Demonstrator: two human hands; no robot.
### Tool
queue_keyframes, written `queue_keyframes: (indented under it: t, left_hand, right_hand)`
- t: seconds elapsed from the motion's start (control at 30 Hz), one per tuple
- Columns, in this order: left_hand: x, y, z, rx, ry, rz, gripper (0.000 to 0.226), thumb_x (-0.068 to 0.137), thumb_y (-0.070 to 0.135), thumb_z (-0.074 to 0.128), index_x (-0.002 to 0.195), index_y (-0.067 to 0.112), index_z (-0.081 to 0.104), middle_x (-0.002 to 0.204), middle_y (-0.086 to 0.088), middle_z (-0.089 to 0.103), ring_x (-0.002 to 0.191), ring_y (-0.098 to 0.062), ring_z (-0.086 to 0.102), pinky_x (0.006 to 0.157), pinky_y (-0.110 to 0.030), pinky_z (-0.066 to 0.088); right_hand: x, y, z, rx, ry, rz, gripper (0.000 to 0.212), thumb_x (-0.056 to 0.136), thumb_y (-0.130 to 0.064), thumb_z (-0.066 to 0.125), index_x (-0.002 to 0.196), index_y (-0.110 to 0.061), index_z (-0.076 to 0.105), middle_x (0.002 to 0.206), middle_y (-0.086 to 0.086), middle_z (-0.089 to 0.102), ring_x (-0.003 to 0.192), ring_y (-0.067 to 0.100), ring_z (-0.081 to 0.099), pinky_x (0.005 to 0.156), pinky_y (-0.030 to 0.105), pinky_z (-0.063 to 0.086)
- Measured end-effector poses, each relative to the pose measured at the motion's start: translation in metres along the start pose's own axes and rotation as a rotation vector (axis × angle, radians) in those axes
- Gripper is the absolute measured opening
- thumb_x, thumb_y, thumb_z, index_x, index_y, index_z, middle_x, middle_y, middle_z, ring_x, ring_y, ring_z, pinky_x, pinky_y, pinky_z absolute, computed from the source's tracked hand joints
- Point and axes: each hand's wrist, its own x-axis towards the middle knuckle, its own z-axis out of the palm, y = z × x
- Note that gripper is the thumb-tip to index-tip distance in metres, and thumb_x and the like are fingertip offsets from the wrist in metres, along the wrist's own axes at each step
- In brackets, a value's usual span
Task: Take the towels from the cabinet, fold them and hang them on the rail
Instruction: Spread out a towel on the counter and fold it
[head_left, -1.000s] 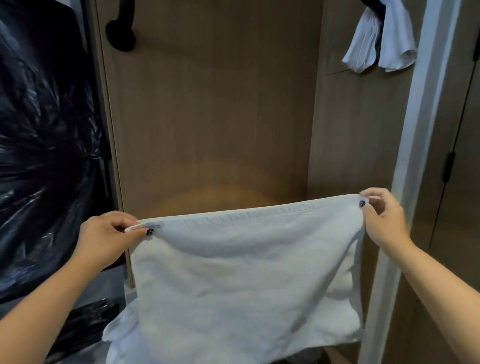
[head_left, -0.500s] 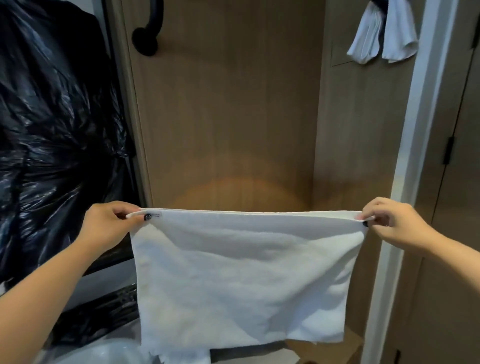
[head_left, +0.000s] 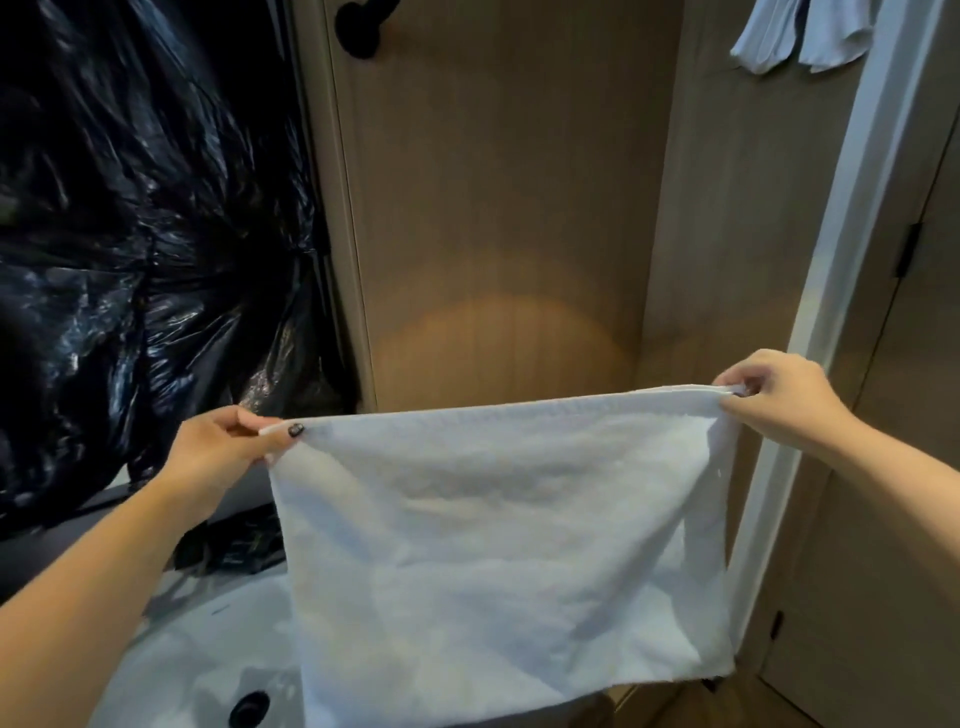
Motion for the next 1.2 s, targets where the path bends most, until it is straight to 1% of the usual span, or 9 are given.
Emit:
queue_keyframes:
  t: [0.13, 0.3, 0.5, 0.6, 0.7, 0.83, 1.0, 1.1, 1.2]
  left_hand:
    - [-0.011, -0.021, -0.010, 0.387, -0.143, 0.119, 0.019, 0.078, 0.005, 0.081, 0.089, 0.007, 0.065, 0.080, -0.007, 0.072, 0.073, -0.023, 0.065, 0.068, -0.025, 0.054]
    - [-0.004, -0.047, -0.003, 0.911, -0.287, 0.263, 0.019, 0.095, 0.013, 0.060, 0.084, 0.021, 0.075, 0.082, -0.002, 0.069, 0.073, -0.025, 0.063, 0.066, -0.042, 0.050]
    - [0.032, -0.075, 0.020, 1.172, -0.104, 0.196, 0.014, 0.099, 0.023, 0.049, 0.091, 0.027, 0.060, 0.101, 0.004, 0.049, 0.084, -0.020, 0.054, 0.069, -0.040, 0.049]
    - [0.060, -0.086, 0.030, 1.201, -0.035, 0.154, 0.013, 0.098, 0.021, 0.048, 0.093, 0.025, 0.059, 0.098, 0.003, 0.048, 0.081, -0.022, 0.053, 0.066, -0.040, 0.048]
    - [0.098, -0.102, 0.040, 1.212, 0.027, 0.055, 0.012, 0.098, 0.017, 0.046, 0.092, 0.023, 0.055, 0.102, 0.000, 0.043, 0.074, -0.027, 0.053, 0.067, -0.044, 0.051]
    - [0.142, -0.136, 0.051, 1.127, 0.168, -0.029, 0.015, 0.100, 0.021, 0.048, 0.089, 0.018, 0.058, 0.102, -0.009, 0.049, 0.069, -0.031, 0.054, 0.059, -0.040, 0.045]
    - [0.170, -0.196, 0.069, 0.872, 0.205, -0.235, 0.015, 0.088, 0.010, 0.064, 0.074, 0.009, 0.060, 0.075, -0.015, 0.069, 0.072, -0.033, 0.064, 0.061, -0.040, 0.052]
    - [0.175, -0.228, 0.087, 0.626, 0.308, -0.352, 0.005, 0.092, 0.015, 0.060, 0.089, 0.011, 0.061, 0.084, -0.012, 0.071, 0.081, -0.028, 0.067, 0.066, -0.037, 0.050]
    - [0.170, -0.240, 0.117, 0.490, 0.464, -0.382, 0.035, 0.092, 0.018, 0.062, 0.124, 0.010, 0.053, 0.122, -0.016, 0.060, 0.102, -0.032, 0.063, 0.084, -0.042, 0.053]
  right_hand:
    - [-0.019, -0.006, 0.020, -0.032, -0.062, 0.045, 0.007, 0.083, -0.011, 0.073, 0.077, -0.014, 0.073, 0.081, 0.001, 0.062, 0.080, 0.017, 0.056, 0.061, 0.024, 0.042]
    - [-0.025, -0.001, 0.048, -0.079, -0.163, 0.062, 0.016, 0.081, -0.003, 0.066, 0.072, -0.014, 0.071, 0.081, 0.003, 0.065, 0.078, 0.018, 0.058, 0.065, 0.028, 0.043]
    - [0.007, -0.001, 0.094, -0.096, -0.200, 0.043, 0.021, 0.079, 0.001, 0.063, 0.074, -0.019, 0.063, 0.080, 0.000, 0.057, 0.074, 0.018, 0.053, 0.057, 0.028, 0.040]
    - [0.042, -0.003, 0.127, -0.034, -0.137, 0.063, 0.019, 0.079, 0.006, 0.063, 0.078, -0.013, 0.063, 0.080, 0.000, 0.054, 0.071, 0.016, 0.052, 0.054, 0.022, 0.039]
    - [0.081, -0.004, 0.168, 0.104, -0.125, 0.126, 0.022, 0.081, 0.007, 0.062, 0.078, -0.014, 0.064, 0.086, 0.005, 0.059, 0.077, 0.024, 0.063, 0.059, 0.035, 0.058]
    - [0.130, -0.010, 0.231, 0.204, -0.074, 0.175, 0.017, 0.081, 0.007, 0.065, 0.079, -0.010, 0.066, 0.087, 0.008, 0.063, 0.083, 0.022, 0.060, 0.056, 0.019, 0.045]
    - [0.168, 0.002, 0.316, 0.256, -0.123, 0.260, 0.007, 0.087, -0.002, 0.066, 0.085, -0.009, 0.066, 0.088, 0.006, 0.064, 0.084, 0.019, 0.058, 0.070, 0.023, 0.049]
    - [0.176, 0.016, 0.358, 0.262, -0.140, 0.336, 0.007, 0.088, -0.004, 0.066, 0.094, -0.007, 0.068, 0.094, 0.008, 0.066, 0.087, 0.020, 0.056, 0.079, 0.027, 0.045]
    - [0.173, 0.026, 0.395, 0.277, -0.253, 0.442, 0.014, 0.087, -0.008, 0.064, 0.100, -0.009, 0.069, 0.106, 0.010, 0.068, 0.091, 0.022, 0.056, 0.081, 0.025, 0.040]
